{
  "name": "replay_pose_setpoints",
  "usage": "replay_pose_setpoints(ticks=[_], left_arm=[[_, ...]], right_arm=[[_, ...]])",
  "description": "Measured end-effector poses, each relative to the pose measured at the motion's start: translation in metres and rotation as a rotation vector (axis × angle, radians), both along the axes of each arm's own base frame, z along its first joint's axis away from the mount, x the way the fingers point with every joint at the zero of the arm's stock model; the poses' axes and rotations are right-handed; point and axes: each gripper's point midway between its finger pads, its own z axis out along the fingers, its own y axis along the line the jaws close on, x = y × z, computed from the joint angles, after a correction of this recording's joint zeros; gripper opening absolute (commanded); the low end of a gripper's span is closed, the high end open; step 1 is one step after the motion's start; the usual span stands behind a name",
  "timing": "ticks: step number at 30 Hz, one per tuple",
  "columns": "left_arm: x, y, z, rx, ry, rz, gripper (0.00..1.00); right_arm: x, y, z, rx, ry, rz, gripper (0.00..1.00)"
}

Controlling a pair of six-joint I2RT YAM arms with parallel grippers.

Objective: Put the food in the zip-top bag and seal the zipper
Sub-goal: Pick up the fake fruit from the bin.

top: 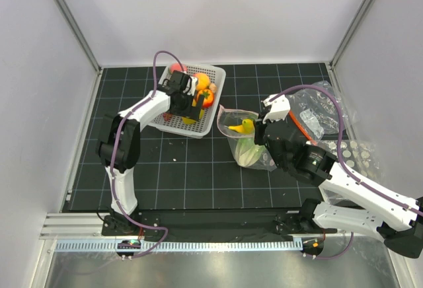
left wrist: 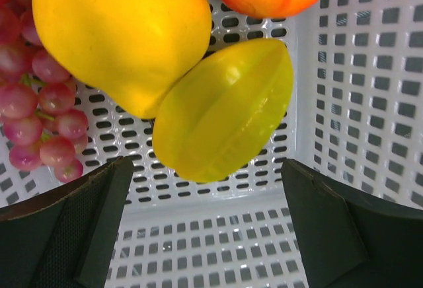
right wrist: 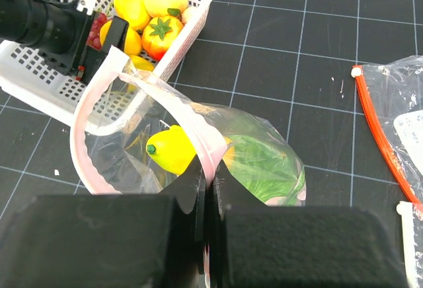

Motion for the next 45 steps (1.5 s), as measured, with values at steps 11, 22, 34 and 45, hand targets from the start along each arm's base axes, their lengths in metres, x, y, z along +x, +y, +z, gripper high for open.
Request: replay_pose_setpoints(ticks=[11, 22, 34, 45], left_arm=[[0.011, -0.004, -0.018, -0.007, 0.002, 0.017, 0.92], [0.003, -0.013, -0.035, -0.048, 0.069, 0.031, 0.39], [-0.001, -0.032, 0.032, -0.189, -0.018, -0.024, 0.19], [0.0, -0.024, 0.034, -0.161, -0.032, 0.025, 1.0]], right_arm=[[-0.001, 0.002, -0.001, 0.002, 0.005, 0.013, 0.01], [-0.001, 0.003, -0.002, 0.003, 0.007, 0.02, 0.01], [-0.001, 0.003, -0.002, 0.002, 0.008, 0.02, 0.01], [-0.001, 0.003, -0.002, 0.002, 0.008, 0.02, 0.01]])
